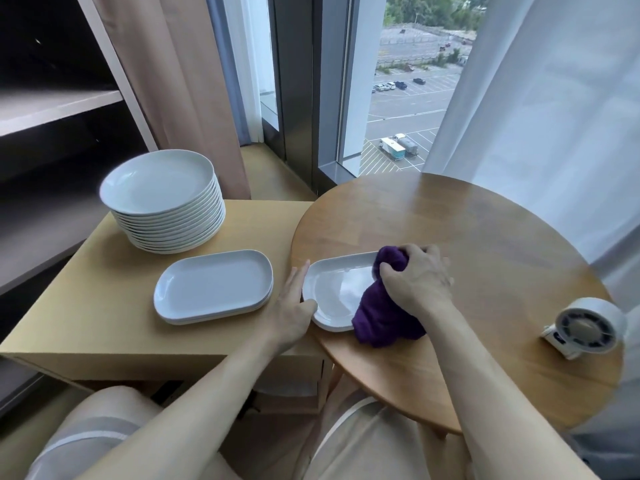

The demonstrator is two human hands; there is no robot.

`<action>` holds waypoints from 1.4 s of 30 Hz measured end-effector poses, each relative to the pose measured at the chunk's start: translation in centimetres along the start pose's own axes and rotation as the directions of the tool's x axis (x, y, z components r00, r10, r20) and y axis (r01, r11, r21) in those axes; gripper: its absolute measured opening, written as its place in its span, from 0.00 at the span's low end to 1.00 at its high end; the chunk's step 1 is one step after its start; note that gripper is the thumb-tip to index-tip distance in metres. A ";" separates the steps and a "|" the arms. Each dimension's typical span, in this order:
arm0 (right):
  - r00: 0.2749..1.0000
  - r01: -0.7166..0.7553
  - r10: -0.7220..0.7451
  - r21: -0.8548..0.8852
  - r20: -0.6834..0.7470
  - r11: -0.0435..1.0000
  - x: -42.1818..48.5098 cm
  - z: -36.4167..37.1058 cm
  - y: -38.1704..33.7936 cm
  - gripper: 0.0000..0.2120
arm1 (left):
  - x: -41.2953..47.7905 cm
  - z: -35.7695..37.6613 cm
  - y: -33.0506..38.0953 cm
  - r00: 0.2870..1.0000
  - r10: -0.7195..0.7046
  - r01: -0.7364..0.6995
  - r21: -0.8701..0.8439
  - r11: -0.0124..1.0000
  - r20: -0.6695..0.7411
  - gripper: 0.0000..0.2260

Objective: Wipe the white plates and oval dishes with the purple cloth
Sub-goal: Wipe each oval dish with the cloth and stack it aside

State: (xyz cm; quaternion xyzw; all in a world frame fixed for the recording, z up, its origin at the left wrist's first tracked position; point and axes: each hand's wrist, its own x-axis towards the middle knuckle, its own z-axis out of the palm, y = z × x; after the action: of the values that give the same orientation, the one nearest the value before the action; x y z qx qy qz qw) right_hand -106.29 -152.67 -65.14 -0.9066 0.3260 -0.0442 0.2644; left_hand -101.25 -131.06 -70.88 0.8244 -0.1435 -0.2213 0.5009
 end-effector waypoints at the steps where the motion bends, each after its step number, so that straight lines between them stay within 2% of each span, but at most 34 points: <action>1: 1.000 0.005 -0.005 -0.077 0.001 0.997 -0.1 0.5 -0.1 0.21 | -0.1 0.1 -0.1 1.000 0.004 -0.004 -0.023 1.000 0.007 0.40; 4: 1.000 0.021 -0.022 -0.231 -0.005 0.973 -0.3 1.4 -0.7 0.20 | 0.1 0.3 -0.6 1.000 0.018 -0.017 -0.039 0.999 0.023 0.40; 7: 0.997 0.072 -0.069 -0.284 0.021 0.956 -0.5 1.9 -1.3 0.18 | 0.4 -0.2 -0.9 0.998 0.007 -0.006 -0.011 1.000 0.060 0.40; 12: 0.976 0.216 -0.200 -0.275 0.084 0.937 -1.1 2.8 -2.4 0.16 | 0.8 -0.7 -1.1 0.992 0.026 -0.026 0.000 1.000 0.124 0.42; 21: 0.894 0.432 -0.392 -0.188 0.216 0.882 -2.5 4.9 -4.6 0.27 | 0.9 -1.3 -1.7 0.978 0.088 -0.071 -0.094 0.993 0.187 0.39; 24: 0.875 0.458 -0.411 -0.162 0.255 0.874 -2.6 5.1 -4.9 0.27 | 1.0 -1.2 -1.4 0.971 0.135 -0.101 -0.173 0.980 0.196 0.26; 26: 0.863 0.470 -0.417 -0.149 0.285 0.870 -2.6 4.9 -4.9 0.26 | 1.0 -0.8 -1.7 0.973 0.151 -0.120 -0.181 0.976 0.173 0.24; 31: 0.829 0.481 -0.418 -0.091 0.372 0.872 -2.9 4.1 -5.0 0.24 | 1.1 0.1 -2.2 0.992 0.077 -0.067 -0.103 0.992 0.098 0.36; 34: 0.801 0.482 -0.416 -0.052 0.430 0.874 -2.9 3.4 -5.3 0.18 | 1.5 0.4 -2.7 0.994 0.100 -0.102 0.034 0.994 0.049 0.42; 37: 0.780 0.491 -0.396 -0.082 0.484 0.867 -3.1 2.7 -5.5 0.11 | 1.7 0.6 -3.4 0.993 0.117 -0.119 0.128 0.985 0.021 0.41; 42: 0.773 0.458 -0.295 -0.172 0.562 0.872 -3.0 1.2 -5.3 0.08 | 2.1 0.7 -4.6 0.988 0.153 -0.149 0.229 0.962 0.003 0.38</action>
State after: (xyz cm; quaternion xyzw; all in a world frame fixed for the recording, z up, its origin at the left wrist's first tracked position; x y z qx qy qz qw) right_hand -105.30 -146.87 -63.20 -0.9604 0.0548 0.1987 0.1874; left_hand -99.76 -130.47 -75.69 0.8648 -0.2267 -0.1584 0.4191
